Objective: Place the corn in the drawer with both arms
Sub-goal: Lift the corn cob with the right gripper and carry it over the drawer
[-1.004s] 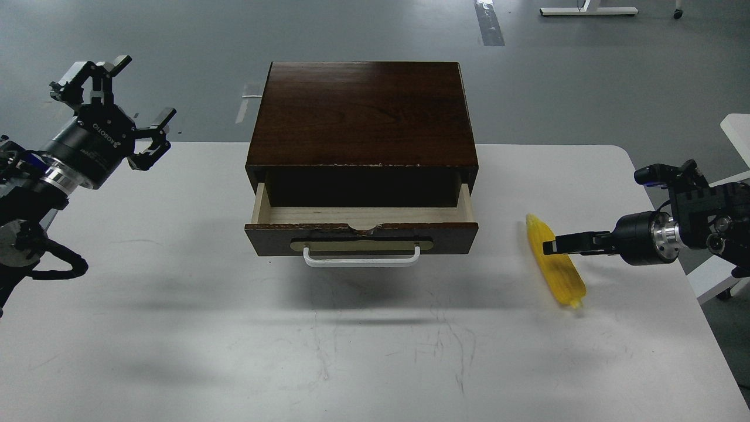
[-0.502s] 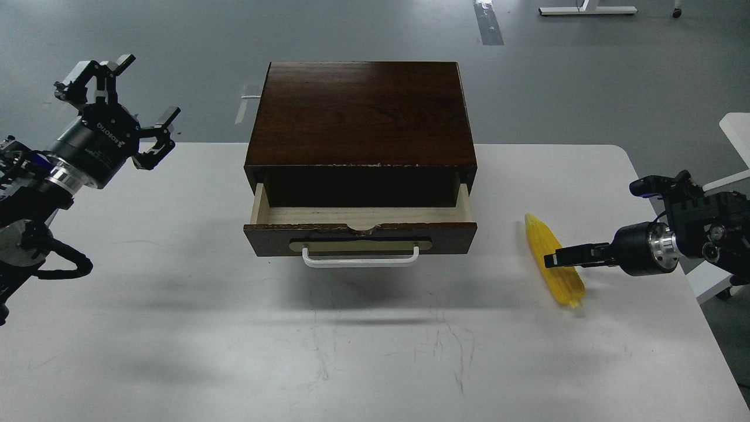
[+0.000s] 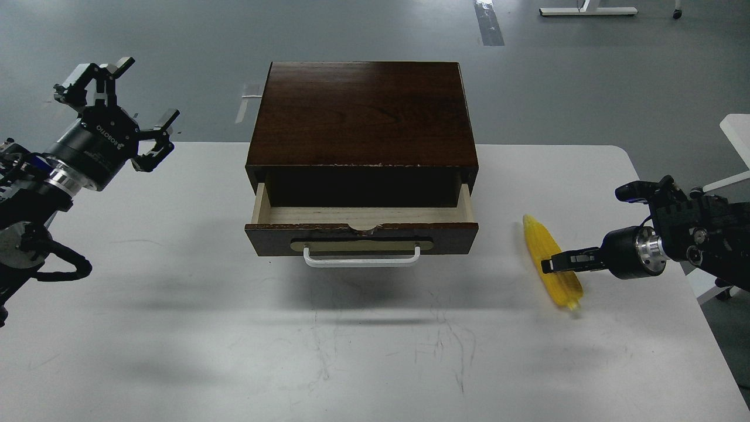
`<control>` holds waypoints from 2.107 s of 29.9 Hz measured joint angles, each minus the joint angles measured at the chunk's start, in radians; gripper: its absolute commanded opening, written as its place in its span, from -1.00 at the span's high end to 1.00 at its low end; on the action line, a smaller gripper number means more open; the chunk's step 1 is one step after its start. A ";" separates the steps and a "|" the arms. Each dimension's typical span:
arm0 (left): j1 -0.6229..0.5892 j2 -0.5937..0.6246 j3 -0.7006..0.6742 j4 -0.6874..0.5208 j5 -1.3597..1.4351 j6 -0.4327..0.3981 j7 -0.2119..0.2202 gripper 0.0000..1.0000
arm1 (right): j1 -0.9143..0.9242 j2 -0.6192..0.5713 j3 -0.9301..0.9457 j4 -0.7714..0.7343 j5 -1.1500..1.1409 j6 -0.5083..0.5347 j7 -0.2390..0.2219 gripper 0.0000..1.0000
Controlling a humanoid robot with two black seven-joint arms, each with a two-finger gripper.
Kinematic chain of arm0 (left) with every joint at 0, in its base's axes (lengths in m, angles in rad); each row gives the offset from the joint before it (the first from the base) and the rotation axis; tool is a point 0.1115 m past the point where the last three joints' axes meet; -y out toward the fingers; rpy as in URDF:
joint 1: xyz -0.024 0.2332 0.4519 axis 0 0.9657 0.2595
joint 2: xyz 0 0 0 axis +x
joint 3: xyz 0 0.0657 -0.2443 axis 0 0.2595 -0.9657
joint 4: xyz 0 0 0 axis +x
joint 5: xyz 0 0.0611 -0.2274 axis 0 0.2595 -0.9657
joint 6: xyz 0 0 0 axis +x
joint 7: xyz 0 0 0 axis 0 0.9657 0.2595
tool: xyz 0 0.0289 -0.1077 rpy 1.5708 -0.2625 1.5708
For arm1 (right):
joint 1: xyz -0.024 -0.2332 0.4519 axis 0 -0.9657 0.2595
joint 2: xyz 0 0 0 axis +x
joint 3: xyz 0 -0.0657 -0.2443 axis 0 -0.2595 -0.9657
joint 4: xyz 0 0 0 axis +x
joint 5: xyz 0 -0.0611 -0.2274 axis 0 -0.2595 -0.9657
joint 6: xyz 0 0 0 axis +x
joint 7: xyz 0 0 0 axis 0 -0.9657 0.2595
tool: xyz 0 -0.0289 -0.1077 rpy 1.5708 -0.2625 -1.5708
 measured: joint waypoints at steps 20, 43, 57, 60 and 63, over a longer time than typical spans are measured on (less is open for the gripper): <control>-0.002 -0.004 -0.021 0.000 0.000 0.000 0.000 -0.96 | 0.482 -0.077 0.003 0.110 0.005 -0.018 0.000 0.70; -0.003 -0.013 -0.039 0.002 0.000 0.000 0.000 -0.96 | 0.863 0.463 -0.215 0.265 -0.053 -0.113 0.000 0.70; -0.003 -0.008 -0.044 0.002 0.000 0.000 0.000 -0.96 | 0.898 0.488 -0.335 0.369 -0.272 -0.334 0.000 0.71; -0.002 -0.008 -0.044 0.001 0.000 0.000 0.000 -0.96 | 0.899 0.488 -0.381 0.369 -0.274 -0.367 0.000 0.71; -0.002 -0.007 -0.044 0.000 0.000 0.000 0.000 -0.96 | 0.897 0.484 -0.408 0.369 -0.275 -0.386 0.000 0.70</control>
